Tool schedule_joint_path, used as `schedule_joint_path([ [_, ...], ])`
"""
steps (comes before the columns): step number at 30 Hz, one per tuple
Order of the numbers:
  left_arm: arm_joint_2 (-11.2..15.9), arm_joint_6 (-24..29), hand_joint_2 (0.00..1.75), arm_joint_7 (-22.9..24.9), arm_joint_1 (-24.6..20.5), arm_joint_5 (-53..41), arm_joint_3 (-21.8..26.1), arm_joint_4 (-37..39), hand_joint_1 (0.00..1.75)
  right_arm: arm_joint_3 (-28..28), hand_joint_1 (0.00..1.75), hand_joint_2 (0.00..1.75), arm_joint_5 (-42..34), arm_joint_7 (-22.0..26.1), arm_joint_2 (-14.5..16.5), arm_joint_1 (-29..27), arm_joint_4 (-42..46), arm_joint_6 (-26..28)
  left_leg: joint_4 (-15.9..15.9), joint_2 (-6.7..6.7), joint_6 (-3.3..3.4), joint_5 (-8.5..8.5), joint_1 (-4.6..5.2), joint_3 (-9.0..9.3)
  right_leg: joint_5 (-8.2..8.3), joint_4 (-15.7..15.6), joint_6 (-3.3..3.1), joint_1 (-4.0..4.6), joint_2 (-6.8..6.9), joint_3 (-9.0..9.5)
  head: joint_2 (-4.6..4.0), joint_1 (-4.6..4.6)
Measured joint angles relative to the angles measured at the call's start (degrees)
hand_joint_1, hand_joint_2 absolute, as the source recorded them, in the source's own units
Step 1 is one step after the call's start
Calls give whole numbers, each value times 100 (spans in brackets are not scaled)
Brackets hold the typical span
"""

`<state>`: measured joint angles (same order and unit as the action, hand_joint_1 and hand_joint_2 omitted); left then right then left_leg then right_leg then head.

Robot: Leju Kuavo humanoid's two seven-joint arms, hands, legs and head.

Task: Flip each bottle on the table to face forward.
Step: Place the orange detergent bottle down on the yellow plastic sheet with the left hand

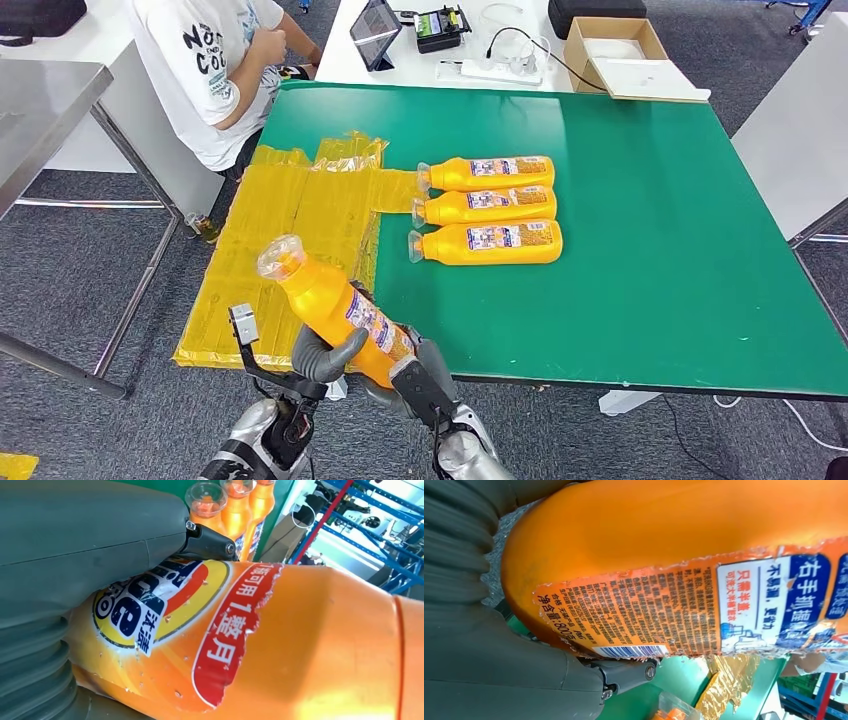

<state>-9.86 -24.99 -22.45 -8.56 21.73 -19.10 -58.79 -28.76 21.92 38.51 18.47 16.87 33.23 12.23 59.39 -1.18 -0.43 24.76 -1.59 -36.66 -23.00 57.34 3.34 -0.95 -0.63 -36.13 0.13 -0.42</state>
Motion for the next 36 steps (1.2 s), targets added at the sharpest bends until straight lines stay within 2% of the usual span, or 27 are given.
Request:
schedule_joint_path([
  [1, -1, 53, 175, -21, -3, -61, -1, -3, 175, 0, 0, 131, -4, -2, 1, 0, -5, 16, 0, 0, 0, 0, 0, 0, 0, 0, 0, 0, 0, 0, 0, 0],
  [4, -4, 279, 175, -97, -5, -245, -2, -43, 175, 2, 0, 0, -77, -2, 2, -7, -2, 78, 0, 0, 0, 0, 0, 0, 0, 0, 0, 0, 0, 0, 0, 1],
  [11, -4, 825, 175, -202, -9, -492, 141, -321, 175, 56, 0, 0, -425, -15, -65, -210, 688, -162, 0, 0, 0, 0, 0, 0, 0, 0, 0, 0, 0, 0, 0, -1],
  [18, 1, 1144, 175, -296, -154, -505, 489, -596, 175, 130, 0, 0, -604, -104, -247, -510, 1932, -357, 0, 0, 0, 0, 0, 1, 1, 0, 0, 0, 0, 0, 0, 1],
  [25, 21, 1385, 175, -416, -298, -568, 694, -748, 175, 152, 0, 0, -642, -79, -354, -657, 2520, -380, 0, 0, 0, -1, 0, 1, 1, 0, 0, 0, 0, -1, 0, 0],
  [28, 49, 2068, 175, -624, -484, -1034, 867, -864, 175, 156, 0, 0, -669, 43, -409, -778, 2864, -260, 0, -1, 0, -1, 0, 0, 1, 0, 0, 1, 1, -1, 0, 0],
  [32, 137, 3615, 175, -805, -903, -2629, 1093, -903, 175, 191, 0, 0, -913, 142, -457, -1000, 3648, 315, 0, -1, 0, -2, -1, 0, 2, 1, 0, 1, 0, 0, 0, 0],
  [36, 189, 4319, 175, -815, -1229, -3560, 1215, -780, 175, 214, 0, 175, -1062, 152, -489, -1108, 4264, 602, 1, -2, 0, -3, 0, 1, 2, 1, 0, 0, 0, 1, 0, 0],
])
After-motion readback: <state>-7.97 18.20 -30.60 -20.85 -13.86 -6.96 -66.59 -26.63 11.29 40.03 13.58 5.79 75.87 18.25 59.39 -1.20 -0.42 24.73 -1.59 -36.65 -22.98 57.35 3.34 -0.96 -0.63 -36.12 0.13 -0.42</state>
